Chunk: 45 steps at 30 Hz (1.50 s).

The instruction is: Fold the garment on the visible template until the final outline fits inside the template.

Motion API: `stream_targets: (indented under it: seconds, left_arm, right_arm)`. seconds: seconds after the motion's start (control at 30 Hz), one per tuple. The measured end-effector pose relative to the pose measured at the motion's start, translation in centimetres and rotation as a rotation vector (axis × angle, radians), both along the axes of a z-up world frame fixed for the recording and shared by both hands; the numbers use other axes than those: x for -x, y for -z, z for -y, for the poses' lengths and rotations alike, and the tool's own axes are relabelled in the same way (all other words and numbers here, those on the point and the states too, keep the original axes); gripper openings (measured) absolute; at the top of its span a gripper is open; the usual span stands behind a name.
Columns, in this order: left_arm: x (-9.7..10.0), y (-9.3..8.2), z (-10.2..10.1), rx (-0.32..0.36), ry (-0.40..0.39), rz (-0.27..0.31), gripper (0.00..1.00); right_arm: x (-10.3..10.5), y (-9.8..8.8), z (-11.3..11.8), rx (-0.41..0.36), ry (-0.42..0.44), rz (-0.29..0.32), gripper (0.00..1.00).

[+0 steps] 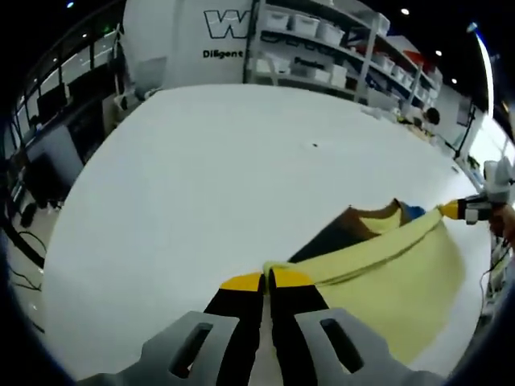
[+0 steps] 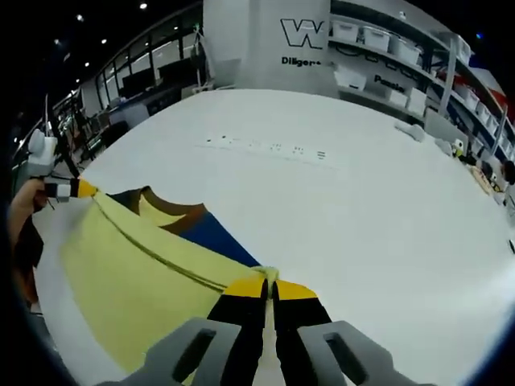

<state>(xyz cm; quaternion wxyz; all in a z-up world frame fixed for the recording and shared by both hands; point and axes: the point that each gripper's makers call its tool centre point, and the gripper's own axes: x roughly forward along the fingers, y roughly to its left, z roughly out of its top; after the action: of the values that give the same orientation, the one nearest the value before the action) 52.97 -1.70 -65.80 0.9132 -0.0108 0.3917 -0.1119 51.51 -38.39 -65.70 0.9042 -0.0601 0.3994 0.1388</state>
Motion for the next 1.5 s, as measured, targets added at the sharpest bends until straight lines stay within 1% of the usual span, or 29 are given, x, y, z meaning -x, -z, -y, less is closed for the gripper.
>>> stream_targets:
  seconds: [0.1,0.3,0.4,0.43,0.5,0.53,0.57,0.6,0.63,0.67,0.7,0.73,0.77,0.8,0.83,0.87,0.93,0.97,1.0,1.03,1.1,1.13,1.17,1.23,1.3,1.33,1.37,1.4,1.5]
  left_arm:
    - [0.3,0.7,-0.2,-0.005,-0.003,-0.016,0.03]
    - [0.5,1.0,0.0,-0.004,0.002,-0.010,0.04]
    - [0.1,0.1,0.1,-0.072,0.085,0.059,0.06]
    - [0.2,-0.1,0.0,-0.094,0.105,0.065,0.08]
    - [0.2,-1.0,0.7,-0.107,0.197,0.121,0.18]
    - [0.4,-1.2,0.8,-0.104,0.221,0.128,0.26]
    - [0.6,-1.4,1.0,-0.102,0.257,0.138,0.31]
    - [0.7,-1.7,1.2,-0.106,0.305,0.163,0.32]
    - [0.9,-1.7,1.1,-0.108,0.322,0.159,0.34]
    - [1.1,-1.8,1.2,-0.123,0.359,0.164,0.35]
    - [1.4,-1.8,1.6,-0.095,0.388,0.169,0.37]
    - [1.7,-1.5,1.4,-0.096,0.400,0.147,0.41]
    - [1.8,-1.4,1.1,-0.136,0.424,0.151,0.43]
    - [1.6,-1.3,0.7,-0.190,0.457,0.165,0.44]
    - [1.8,-1.1,0.7,-0.227,0.499,0.172,0.44]
    - [1.8,-1.0,0.9,-0.208,0.502,0.170,0.44]
    - [1.6,-1.0,1.1,-0.174,0.503,0.174,0.45]
    - [1.4,-1.0,1.1,-0.192,0.516,0.186,0.44]
    - [0.9,-0.8,0.7,-0.260,0.546,0.200,0.44]
    - [0.8,-0.7,0.7,-0.276,0.562,0.205,0.43]
    - [0.6,-0.4,1.4,-0.234,0.577,0.202,0.40]
    - [0.6,-0.3,1.7,-0.198,0.571,0.190,0.38]
    - [0.2,-0.2,1.6,-0.216,0.571,0.195,0.36]
    - [-0.4,0.1,1.1,-0.301,0.597,0.195,0.28]
    - [-0.6,0.3,1.6,-0.261,0.592,0.193,0.13]
    - [-0.8,0.2,1.8,-0.239,0.576,0.191,0.07]
    - [-1.0,0.2,1.8,-0.229,0.564,0.190,0.06]
    - [-1.2,0.2,1.7,-0.226,0.552,0.187,0.06]
    - [-1.8,0.3,1.5,-0.172,0.449,0.171,0.05]
  right_arm:
    - [0.3,0.8,0.0,-0.029,0.022,-0.023,0.00]
    - [0.4,1.2,-0.2,-0.043,0.014,-0.014,0.00]
    - [0.3,0.6,-0.1,-0.038,-0.004,0.016,0.00]
    - [0.2,0.2,-0.2,-0.034,-0.026,0.037,0.01]
    - [0.5,-0.3,-0.3,-0.026,-0.079,0.054,0.11]
    - [0.6,-0.5,-0.4,-0.023,-0.094,0.061,0.17]
    - [0.6,-0.8,-0.4,-0.008,-0.131,0.078,0.23]
    - [0.7,-0.9,-0.4,0.006,-0.151,0.085,0.26]
    - [0.8,-1.0,-0.3,0.026,-0.178,0.094,0.28]
    - [0.9,-1.1,-0.2,0.066,-0.218,0.106,0.29]
    - [1.0,-1.2,0.0,0.100,-0.245,0.113,0.29]
    - [1.1,-1.2,0.2,0.156,-0.285,0.123,0.30]
    - [1.1,-1.2,0.3,0.192,-0.310,0.133,0.32]
    - [1.2,-1.1,0.1,0.235,-0.372,0.144,0.35]
    - [1.2,-1.1,0.0,0.247,-0.392,0.153,0.38]
    - [1.1,-1.1,-0.1,0.256,-0.411,0.163,0.40]
    - [0.9,-0.8,-0.1,0.257,-0.433,0.173,0.38]
    - [0.8,-0.7,0.0,0.263,-0.435,0.178,0.36]
    - [0.5,-0.6,0.1,0.282,-0.450,0.189,0.34]
    - [0.4,-0.6,0.1,0.294,-0.461,0.191,0.32]
    - [0.0,-0.4,0.1,0.339,-0.499,0.203,0.31]
    - [0.1,-0.1,-0.1,0.340,-0.514,0.191,0.31]
    - [0.0,0.3,-0.2,0.354,-0.539,0.189,0.32]
    - [-0.4,0.6,-0.3,0.393,-0.583,0.205,0.28]
    - [-0.7,0.8,-0.9,0.368,-0.600,0.213,0.18]
    - [-0.9,0.8,-1.0,0.357,-0.598,0.212,0.08]
    - [-1.0,0.7,-1.1,0.350,-0.596,0.209,0.02]
    - [-1.3,0.6,-1.1,0.318,-0.560,0.201,0.00]
    - [-2.1,0.4,-0.9,0.212,-0.446,0.172,0.00]
